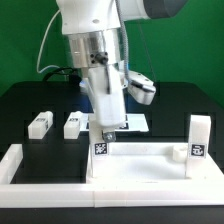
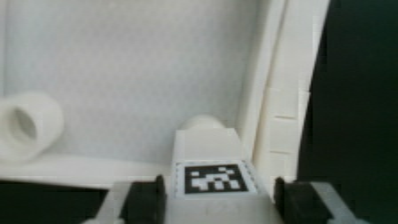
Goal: Assemble desk
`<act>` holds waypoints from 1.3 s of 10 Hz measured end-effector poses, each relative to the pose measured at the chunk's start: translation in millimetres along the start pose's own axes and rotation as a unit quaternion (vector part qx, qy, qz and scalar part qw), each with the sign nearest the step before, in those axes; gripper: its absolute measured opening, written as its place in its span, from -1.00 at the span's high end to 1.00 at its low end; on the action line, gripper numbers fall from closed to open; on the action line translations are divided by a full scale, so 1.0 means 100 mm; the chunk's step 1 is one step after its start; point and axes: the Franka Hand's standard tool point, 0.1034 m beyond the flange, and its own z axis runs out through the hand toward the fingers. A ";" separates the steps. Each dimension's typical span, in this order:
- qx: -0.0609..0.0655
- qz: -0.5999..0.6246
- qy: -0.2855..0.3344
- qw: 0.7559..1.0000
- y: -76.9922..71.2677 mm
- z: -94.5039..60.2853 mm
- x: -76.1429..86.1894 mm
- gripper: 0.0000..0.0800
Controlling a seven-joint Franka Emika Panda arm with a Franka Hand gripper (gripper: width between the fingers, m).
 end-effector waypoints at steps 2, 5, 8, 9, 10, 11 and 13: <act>0.016 0.168 -0.013 0.986 -0.05 0.01 -0.08 0.27; 0.028 0.223 -0.012 0.974 -0.07 0.03 -0.08 0.27; 0.022 0.022 -0.011 0.999 -0.06 0.01 -0.06 -0.50; 0.017 -0.069 -0.008 0.997 -0.04 -0.01 -0.07 -0.59; 0.013 -0.114 -0.007 0.993 -0.03 -0.01 -0.08 -0.59; 0.013 -0.116 -0.007 0.993 -0.03 0.00 -0.07 -0.62; 0.011 -0.200 -0.003 0.980 -0.02 0.00 -0.06 -0.62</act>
Offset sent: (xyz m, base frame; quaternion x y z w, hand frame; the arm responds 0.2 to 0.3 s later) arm 0.0017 -0.0013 0.0004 0.0287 0.0023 0.1638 0.9861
